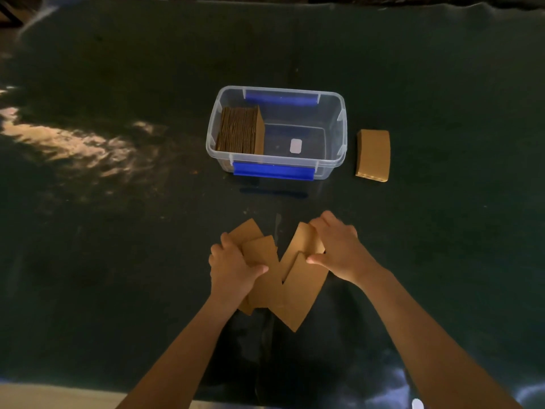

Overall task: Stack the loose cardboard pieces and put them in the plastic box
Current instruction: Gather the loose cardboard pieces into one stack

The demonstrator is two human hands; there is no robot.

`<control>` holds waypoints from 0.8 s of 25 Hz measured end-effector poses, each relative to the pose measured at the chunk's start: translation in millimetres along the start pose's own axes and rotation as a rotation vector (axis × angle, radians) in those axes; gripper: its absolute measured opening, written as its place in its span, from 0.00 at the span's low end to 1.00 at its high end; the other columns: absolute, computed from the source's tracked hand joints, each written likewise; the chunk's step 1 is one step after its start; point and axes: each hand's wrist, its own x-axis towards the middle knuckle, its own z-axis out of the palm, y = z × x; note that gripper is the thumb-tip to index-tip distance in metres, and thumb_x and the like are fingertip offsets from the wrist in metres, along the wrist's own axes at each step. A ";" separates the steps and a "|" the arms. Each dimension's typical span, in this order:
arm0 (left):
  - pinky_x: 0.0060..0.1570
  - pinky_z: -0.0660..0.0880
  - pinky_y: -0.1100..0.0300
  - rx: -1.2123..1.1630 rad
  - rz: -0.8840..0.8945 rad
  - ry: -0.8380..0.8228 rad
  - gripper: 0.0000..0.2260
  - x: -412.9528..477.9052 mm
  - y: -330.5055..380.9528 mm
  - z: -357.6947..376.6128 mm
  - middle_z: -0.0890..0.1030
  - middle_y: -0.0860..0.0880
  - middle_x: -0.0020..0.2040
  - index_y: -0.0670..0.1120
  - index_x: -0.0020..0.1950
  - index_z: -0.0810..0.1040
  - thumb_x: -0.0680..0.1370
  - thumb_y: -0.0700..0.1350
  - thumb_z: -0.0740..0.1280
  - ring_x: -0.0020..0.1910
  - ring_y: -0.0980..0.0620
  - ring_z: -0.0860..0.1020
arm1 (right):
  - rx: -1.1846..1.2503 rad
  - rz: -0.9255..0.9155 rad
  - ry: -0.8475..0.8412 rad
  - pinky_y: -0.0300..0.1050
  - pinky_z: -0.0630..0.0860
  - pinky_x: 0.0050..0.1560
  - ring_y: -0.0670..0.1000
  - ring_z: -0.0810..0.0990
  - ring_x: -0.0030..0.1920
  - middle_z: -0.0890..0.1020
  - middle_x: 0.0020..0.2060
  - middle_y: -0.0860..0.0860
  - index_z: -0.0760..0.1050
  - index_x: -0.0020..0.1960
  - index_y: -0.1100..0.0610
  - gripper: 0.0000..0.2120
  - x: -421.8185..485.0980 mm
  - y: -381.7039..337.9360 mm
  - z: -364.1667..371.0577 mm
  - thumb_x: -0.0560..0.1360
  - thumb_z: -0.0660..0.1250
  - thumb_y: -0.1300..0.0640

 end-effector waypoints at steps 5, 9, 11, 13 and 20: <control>0.61 0.69 0.46 -0.080 -0.054 -0.003 0.40 5.1 4.5 -1.7 0.64 0.39 0.66 0.40 0.69 0.57 0.65 0.45 0.77 0.63 0.39 0.68 | 0.238 0.052 -0.147 0.39 0.67 0.36 0.49 0.76 0.42 0.73 0.39 0.46 0.66 0.52 0.53 0.15 -6.4 0.3 -1.9 0.71 0.68 0.51; 0.53 0.71 0.51 -0.152 -0.031 0.012 0.27 6.3 6.3 -1.0 0.67 0.43 0.57 0.43 0.58 0.66 0.65 0.43 0.76 0.56 0.42 0.71 | 0.210 0.092 -0.193 0.55 0.65 0.61 0.52 0.71 0.60 0.72 0.61 0.50 0.58 0.69 0.53 0.40 -15.9 -5.7 -1.5 0.65 0.70 0.38; 0.49 0.69 0.55 -0.201 0.010 0.016 0.24 5.6 6.9 -0.2 0.69 0.46 0.54 0.45 0.56 0.66 0.67 0.41 0.75 0.55 0.44 0.72 | 0.099 0.052 -0.150 0.56 0.63 0.62 0.53 0.71 0.61 0.71 0.62 0.51 0.56 0.69 0.53 0.41 -19.8 -13.4 5.4 0.64 0.71 0.42; 0.49 0.70 0.55 -0.223 0.053 0.012 0.23 3.9 8.0 1.0 0.75 0.44 0.55 0.45 0.59 0.65 0.69 0.41 0.72 0.56 0.44 0.75 | 0.106 0.029 -0.129 0.54 0.63 0.59 0.52 0.74 0.56 0.75 0.56 0.51 0.59 0.67 0.52 0.34 -21.9 -20.1 9.9 0.66 0.71 0.48; 0.52 0.67 0.59 -0.258 0.211 -0.022 0.23 5.0 8.0 -1.6 0.77 0.47 0.60 0.48 0.66 0.66 0.73 0.41 0.68 0.58 0.48 0.75 | 0.367 -0.044 -0.215 0.40 0.67 0.42 0.46 0.75 0.43 0.75 0.38 0.43 0.70 0.41 0.47 0.08 -20.1 -19.1 -33.3 0.70 0.69 0.56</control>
